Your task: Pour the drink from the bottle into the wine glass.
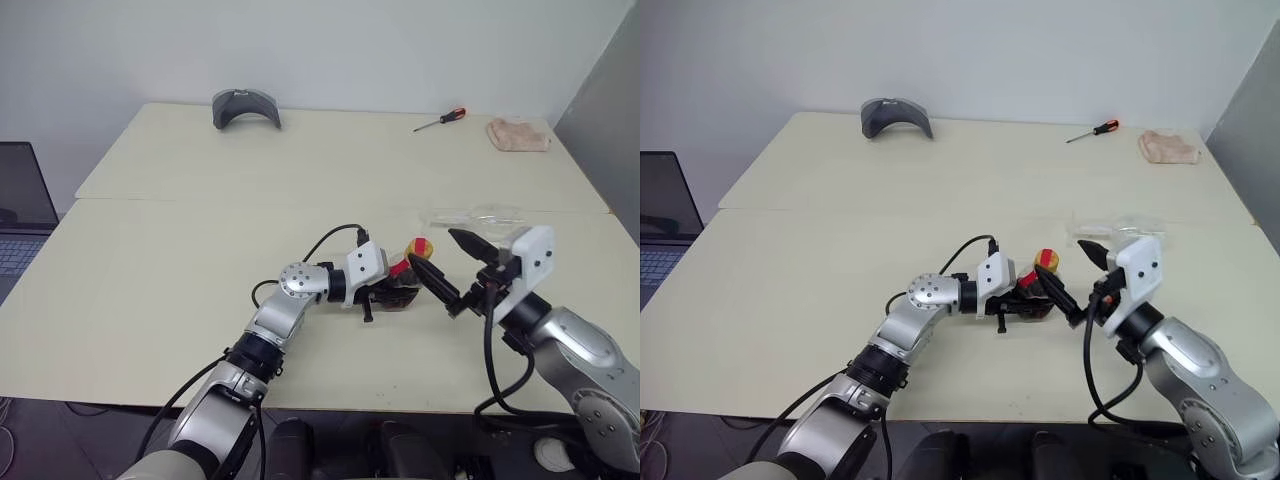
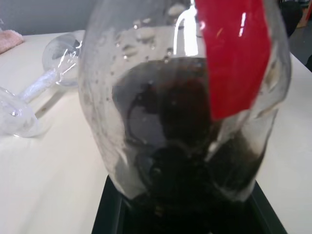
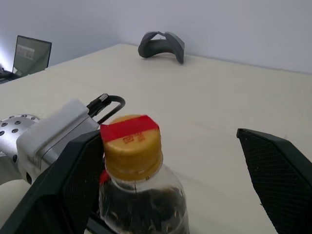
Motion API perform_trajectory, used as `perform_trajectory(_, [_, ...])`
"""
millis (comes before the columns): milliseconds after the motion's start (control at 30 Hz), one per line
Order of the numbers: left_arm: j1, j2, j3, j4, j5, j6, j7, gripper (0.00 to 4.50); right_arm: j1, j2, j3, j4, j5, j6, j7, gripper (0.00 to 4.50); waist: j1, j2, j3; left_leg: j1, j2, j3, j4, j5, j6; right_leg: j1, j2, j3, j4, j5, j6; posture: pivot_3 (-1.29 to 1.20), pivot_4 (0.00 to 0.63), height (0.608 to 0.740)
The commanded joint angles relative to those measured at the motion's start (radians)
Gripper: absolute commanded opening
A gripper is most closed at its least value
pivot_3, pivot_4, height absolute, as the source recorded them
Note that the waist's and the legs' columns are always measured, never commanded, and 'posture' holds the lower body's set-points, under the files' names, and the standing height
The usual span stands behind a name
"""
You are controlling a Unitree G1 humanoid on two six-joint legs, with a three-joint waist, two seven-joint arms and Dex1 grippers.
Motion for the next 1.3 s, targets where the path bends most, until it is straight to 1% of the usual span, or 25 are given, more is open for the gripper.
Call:
perform_trajectory(33, [-0.017, -0.002, 0.018, -0.042, -0.019, -0.022, -0.005, 0.92, 0.075, -0.028, -0.135, -0.012, 0.030, -0.005, 0.027, 4.50, 0.000, 0.000, 0.000, 0.000, 0.000, 0.000, 0.000, 0.000, 0.000, 0.000, 0.000, 0.000, 0.000, 0.000, 0.000, 0.00, 0.150, 0.740])
perform_trajectory(133, [-0.017, -0.001, 0.018, -0.041, -0.018, -0.023, -0.008, 0.90, 0.147, -0.055, -0.197, -0.039, 0.094, 0.014, 0.071, 4.50, 0.000, 0.000, 0.000, 0.001, 0.000, 0.000, 0.000, 0.000, 0.000, 0.000, 0.000, 0.000, 0.000, 0.000, 0.000, 0.00, 0.150, 0.740])
perform_trajectory(200, [-0.016, -0.001, 0.018, -0.041, -0.017, -0.024, -0.009, 0.90, 0.159, -0.075, -0.214, -0.058, 0.144, 0.035, 0.086, 4.50, -0.003, 0.000, 0.000, 0.001, 0.000, 0.000, 0.000, 0.000, 0.000, 0.000, 0.000, 0.000, 0.000, 0.000, 0.000, 0.00, 0.150, 0.740])
perform_trajectory(267, [-0.017, 0.000, 0.018, -0.038, -0.017, -0.026, -0.011, 0.90, 0.138, -0.094, -0.194, -0.083, 0.191, 0.060, 0.086, 4.50, -0.008, 0.000, 0.000, 0.002, 0.001, 0.001, 0.000, 0.000, 0.000, 0.000, 0.001, 0.002, 0.001, 0.000, 0.000, 0.00, 0.150, 0.740])
perform_trajectory(333, [-0.018, -0.001, 0.018, -0.037, -0.016, -0.027, -0.012, 0.90, 0.092, -0.112, -0.140, -0.112, 0.218, 0.086, 0.076, 4.50, -0.011, 0.000, 0.000, 0.002, 0.001, 0.001, -0.001, 0.000, 0.000, 0.000, 0.001, 0.001, 0.001, 0.000, 0.000, 0.00, 0.150, 0.740])
perform_trajectory(400, [-0.018, -0.001, 0.018, -0.036, -0.015, -0.028, -0.012, 0.90, 0.030, -0.096, -0.084, -0.110, 0.199, 0.098, 0.034, 4.50, -0.012, 0.000, 0.000, 0.002, 0.001, 0.000, -0.001, 0.000, 0.000, 0.000, 0.002, 0.001, 0.001, -0.001, 0.002, 0.00, 0.150, 0.740])
perform_trajectory(500, [-0.017, -0.002, 0.016, -0.037, -0.013, -0.027, -0.011, 0.90, -0.058, -0.059, -0.002, -0.073, 0.130, 0.092, -0.008, 4.50, -0.012, 0.000, 0.000, 0.002, 0.001, 0.000, -0.001, 0.000, 0.000, 0.001, 0.002, 0.001, 0.001, -0.002, 0.004, 0.00, 0.150, 0.740])
perform_trajectory(700, [-0.012, -0.001, 0.014, -0.044, -0.012, -0.025, -0.008, 0.90, -0.120, -0.008, 0.046, -0.012, 0.035, 0.048, -0.020, 4.50, -0.003, 0.000, 0.000, 0.001, 0.000, 0.001, 0.000, 0.000, 0.000, 0.000, 0.001, 0.001, 0.000, -0.001, 0.001, 0.00, 0.150, 0.740])
perform_trajectory(800, [-0.011, -0.001, 0.014, -0.045, -0.012, -0.024, -0.008, 0.90, -0.120, 0.003, 0.042, 0.011, 0.003, 0.031, -0.013, 4.50, -0.002, 0.000, 0.000, 0.001, 0.000, 0.001, 0.000, 0.000, 0.000, 0.000, 0.001, 0.001, 0.000, 0.000, 0.000, 0.00, 0.150, 0.740])
perform_trajectory(900, [-0.009, 0.001, 0.013, -0.048, -0.012, -0.024, -0.008, 0.90, -0.088, 0.009, 0.015, 0.015, -0.002, 0.019, 0.000, 4.50, -0.002, 0.000, 0.000, 0.001, 0.000, 0.001, 0.000, 0.000, 0.000, 0.000, 0.001, 0.001, 0.000, 0.000, 0.000, 0.00, 0.150, 0.740])
perform_trajectory(1067, [-0.006, 0.004, 0.013, -0.053, -0.012, -0.022, -0.010, 0.90, -0.013, -0.003, -0.043, -0.017, 0.044, 0.031, 0.026, 4.50, -0.002, 0.000, 0.000, 0.001, 0.000, 0.001, 0.000, 0.000, 0.000, 0.000, 0.001, 0.001, 0.000, 0.000, 0.000, 0.00, 0.150, 0.740])
perform_trajectory(1200, [-0.007, 0.005, 0.012, -0.051, -0.013, -0.023, -0.012, 0.90, 0.029, -0.031, -0.119, -0.053, 0.149, 0.067, 0.047, 4.50, -0.002, 0.000, 0.000, 0.001, 0.000, 0.001, 0.000, 0.000, 0.000, 0.000, 0.001, 0.001, 0.001, 0.000, 0.000, 0.00, 0.150, 0.740])
perform_trajectory(1300, [-0.007, 0.004, 0.012, -0.051, -0.013, -0.023, -0.012, 0.90, 0.050, -0.078, -0.154, -0.072, 0.230, 0.104, 0.062, 4.50, -0.002, 0.000, 0.000, 0.001, 0.001, 0.001, 0.000, 0.000, 0.000, 0.000, 0.001, 0.001, 0.001, 0.000, 0.000, 0.00, 0.150, 0.740])
